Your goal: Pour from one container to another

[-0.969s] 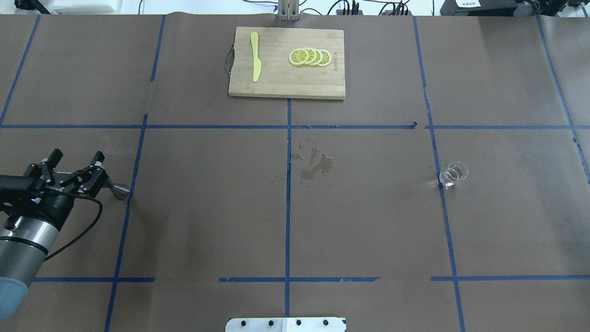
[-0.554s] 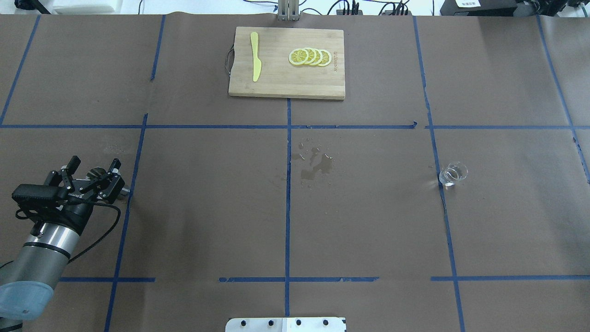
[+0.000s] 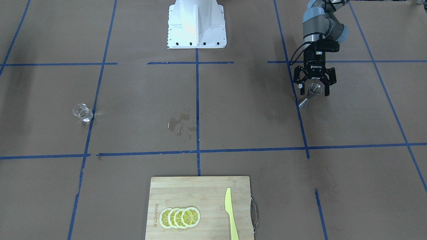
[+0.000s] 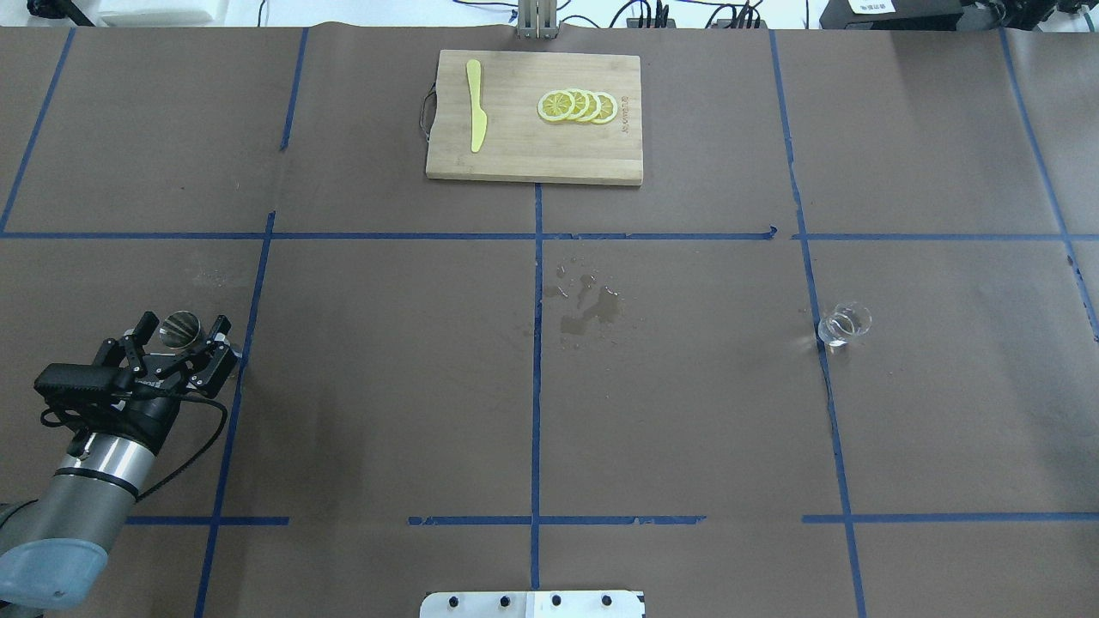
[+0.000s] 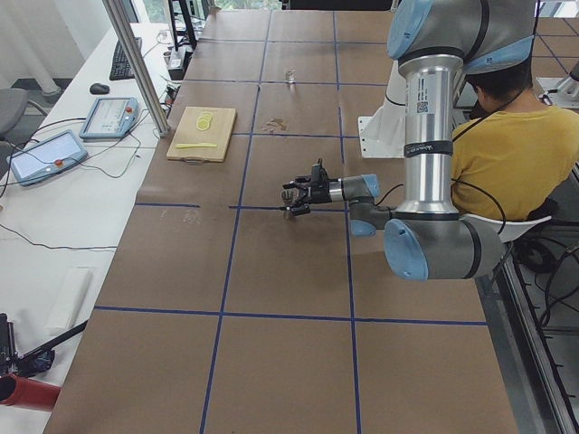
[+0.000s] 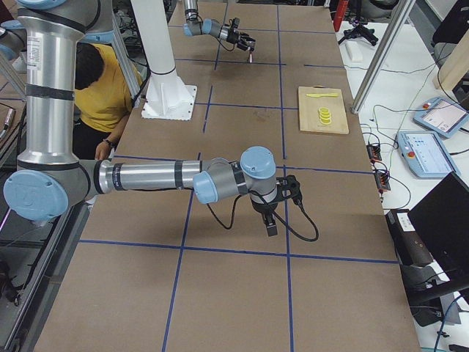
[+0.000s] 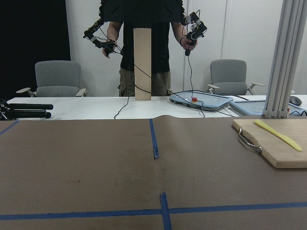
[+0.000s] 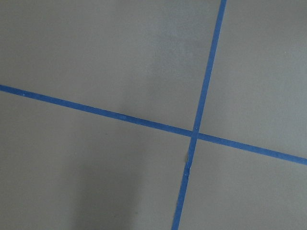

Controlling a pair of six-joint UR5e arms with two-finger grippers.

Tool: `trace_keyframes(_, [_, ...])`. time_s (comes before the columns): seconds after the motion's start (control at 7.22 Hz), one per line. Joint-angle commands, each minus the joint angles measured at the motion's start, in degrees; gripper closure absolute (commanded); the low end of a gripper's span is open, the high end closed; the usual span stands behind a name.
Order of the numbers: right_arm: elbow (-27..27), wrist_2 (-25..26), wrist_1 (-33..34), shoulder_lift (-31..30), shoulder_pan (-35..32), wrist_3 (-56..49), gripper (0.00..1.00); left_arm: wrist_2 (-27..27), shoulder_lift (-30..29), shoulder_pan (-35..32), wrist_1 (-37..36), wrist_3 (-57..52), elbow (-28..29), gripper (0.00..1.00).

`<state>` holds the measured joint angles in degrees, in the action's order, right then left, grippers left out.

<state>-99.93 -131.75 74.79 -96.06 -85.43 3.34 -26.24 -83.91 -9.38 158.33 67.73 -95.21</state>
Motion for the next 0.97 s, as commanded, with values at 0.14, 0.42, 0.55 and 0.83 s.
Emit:
trace_keyframes(0.14, [0.08,0.00,0.00,0.00,0.00,0.00,0.00,-0.13,-0.20,1.72,0.48,0.56,0.81,0.00])
trace_keyframes(0.42, [0.08,0.00,0.00,0.00,0.00,-0.09,0.00,-0.04,-0.55,1.99,1.54,0.92,3.53,0.05])
trace_keyframes(0.55, [0.08,0.00,0.00,0.00,0.00,0.00,0.00,-0.04,-0.64,1.99,1.54,0.92,3.80,0.07])
trace_keyframes(0.83, [-0.01,0.00,0.00,0.00,0.00,0.00,0.00,-0.04,-0.82,1.99,1.63,0.92,3.89,0.27])
